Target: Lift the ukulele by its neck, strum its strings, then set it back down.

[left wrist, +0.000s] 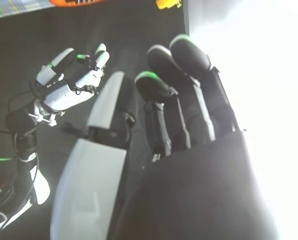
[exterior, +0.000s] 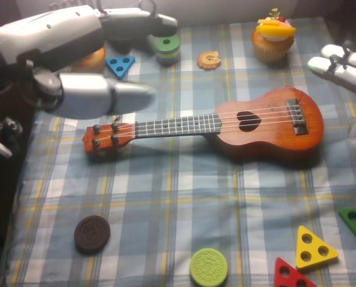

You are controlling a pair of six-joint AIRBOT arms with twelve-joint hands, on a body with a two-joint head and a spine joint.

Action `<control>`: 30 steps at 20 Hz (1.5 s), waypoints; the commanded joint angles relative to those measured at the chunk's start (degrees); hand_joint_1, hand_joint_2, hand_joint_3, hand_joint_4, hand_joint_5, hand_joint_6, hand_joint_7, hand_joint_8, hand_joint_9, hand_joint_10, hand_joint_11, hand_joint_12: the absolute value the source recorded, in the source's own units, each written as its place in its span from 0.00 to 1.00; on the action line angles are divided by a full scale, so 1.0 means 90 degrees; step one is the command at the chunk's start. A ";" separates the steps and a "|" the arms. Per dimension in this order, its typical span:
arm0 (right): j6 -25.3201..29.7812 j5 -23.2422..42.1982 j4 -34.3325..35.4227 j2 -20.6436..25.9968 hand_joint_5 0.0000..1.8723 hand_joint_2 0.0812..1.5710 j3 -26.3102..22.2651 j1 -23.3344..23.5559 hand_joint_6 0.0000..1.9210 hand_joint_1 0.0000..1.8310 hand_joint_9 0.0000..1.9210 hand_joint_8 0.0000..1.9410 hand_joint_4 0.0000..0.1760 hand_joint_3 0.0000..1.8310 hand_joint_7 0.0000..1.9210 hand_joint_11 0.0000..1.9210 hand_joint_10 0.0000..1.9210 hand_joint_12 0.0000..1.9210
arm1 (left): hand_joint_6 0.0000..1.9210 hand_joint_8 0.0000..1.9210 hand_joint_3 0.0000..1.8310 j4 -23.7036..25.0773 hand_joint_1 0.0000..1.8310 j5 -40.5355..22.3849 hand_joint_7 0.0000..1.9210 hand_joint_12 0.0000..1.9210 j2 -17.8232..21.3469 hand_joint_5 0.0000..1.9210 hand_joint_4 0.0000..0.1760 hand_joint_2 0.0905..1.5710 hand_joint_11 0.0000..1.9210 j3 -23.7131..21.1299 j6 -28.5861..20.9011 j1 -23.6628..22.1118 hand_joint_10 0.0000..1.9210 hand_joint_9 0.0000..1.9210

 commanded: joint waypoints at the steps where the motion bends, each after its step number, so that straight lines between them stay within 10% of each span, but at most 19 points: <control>1: -0.0027 0.0740 -0.0016 0.0021 0.00 0.82 0.0039 0.0090 0.00 0.10 0.00 0.00 0.02 0.01 0.00 0.00 0.00 0.01 | 0.00 0.00 0.00 -0.0105 0.20 -0.0763 0.10 0.58 -0.0012 0.11 0.00 0.83 0.00 0.0010 -0.0013 -0.0139 0.03 0.12; 7: -0.0027 0.0743 -0.0009 0.0015 0.00 0.78 0.0042 0.0089 0.00 0.16 0.00 0.00 0.00 0.00 0.00 0.00 0.00 0.00 | 0.00 0.00 0.00 -0.0143 0.18 -0.0622 0.00 0.05 -0.0019 0.00 0.00 0.67 0.00 0.0020 -0.0013 -0.0103 0.00 0.00; 9: -0.0027 0.0764 0.0030 0.0015 0.00 0.77 0.0039 0.0089 0.00 0.17 0.00 0.00 0.00 0.00 0.00 0.00 0.00 0.00 | 0.00 0.00 0.00 -0.0209 0.23 -0.0446 0.00 0.00 0.0016 0.00 0.14 0.62 0.00 0.0012 -0.0013 0.0007 0.00 0.00; 13: -0.0027 0.0834 0.0138 0.0016 0.00 0.79 0.0017 0.0087 0.00 0.18 0.00 0.00 0.00 0.00 0.00 0.00 0.00 0.00 | 0.01 0.01 0.00 -0.0372 0.38 -0.0423 0.11 0.69 0.0102 0.07 0.08 0.66 0.00 -0.0053 -0.0014 0.0251 0.06 0.14; 14: -0.0027 0.0841 0.0149 0.0016 0.00 0.79 0.0011 0.0087 0.00 0.19 0.00 0.00 0.00 0.00 0.00 0.00 0.00 0.00 | 0.00 0.00 0.00 -0.0401 0.34 -0.0433 0.09 0.62 0.0101 0.05 0.11 0.64 0.00 -0.0053 -0.0014 0.0285 0.04 0.10; 16: -0.0027 0.0850 0.0178 0.0016 0.00 0.79 0.0003 0.0086 0.00 0.21 0.00 0.00 0.00 0.00 0.00 0.00 0.00 0.00 | 0.00 0.00 0.00 -0.0467 0.32 -0.0434 0.01 0.07 0.0068 0.00 0.26 0.60 0.00 -0.0048 -0.0014 0.0400 0.00 0.01; 18: -0.0027 0.0861 0.0212 0.0017 0.00 0.79 -0.0004 0.0086 0.00 0.19 0.00 0.00 0.00 0.00 0.00 0.00 0.00 0.00 | 0.00 0.00 0.00 -0.0517 0.30 -0.0325 0.00 0.00 -0.0077 0.00 0.68 0.61 0.00 0.0025 -0.0013 0.0507 0.00 0.00; 19: -0.0027 0.0866 0.0222 0.0017 0.00 0.79 -0.0007 0.0086 0.00 0.19 0.00 0.00 0.00 0.00 0.00 0.00 0.00 0.00 | 0.00 0.00 0.01 -0.0541 0.30 -0.0274 0.00 0.00 -0.0156 0.00 0.71 0.61 0.00 0.0079 -0.0013 0.0534 0.00 0.00; 26: -0.0025 0.0983 0.0327 0.0012 0.00 0.79 -0.0020 0.0037 0.00 0.20 0.00 0.00 0.00 0.00 0.00 0.00 0.00 0.00 | 0.00 0.00 0.00 -0.1366 0.34 0.0299 0.00 0.00 -0.0657 0.00 0.26 0.60 0.00 0.0420 0.0945 0.0640 0.00 0.00; 30: -0.0024 0.0984 0.0329 0.0012 0.00 0.81 -0.0020 0.0037 0.00 0.19 0.00 0.00 0.00 0.00 0.00 0.00 0.00 0.00 | 0.00 0.00 0.00 -0.2337 0.40 0.0425 0.00 0.00 -0.0869 0.00 0.30 0.61 0.00 0.0538 0.2029 0.0786 0.00 0.00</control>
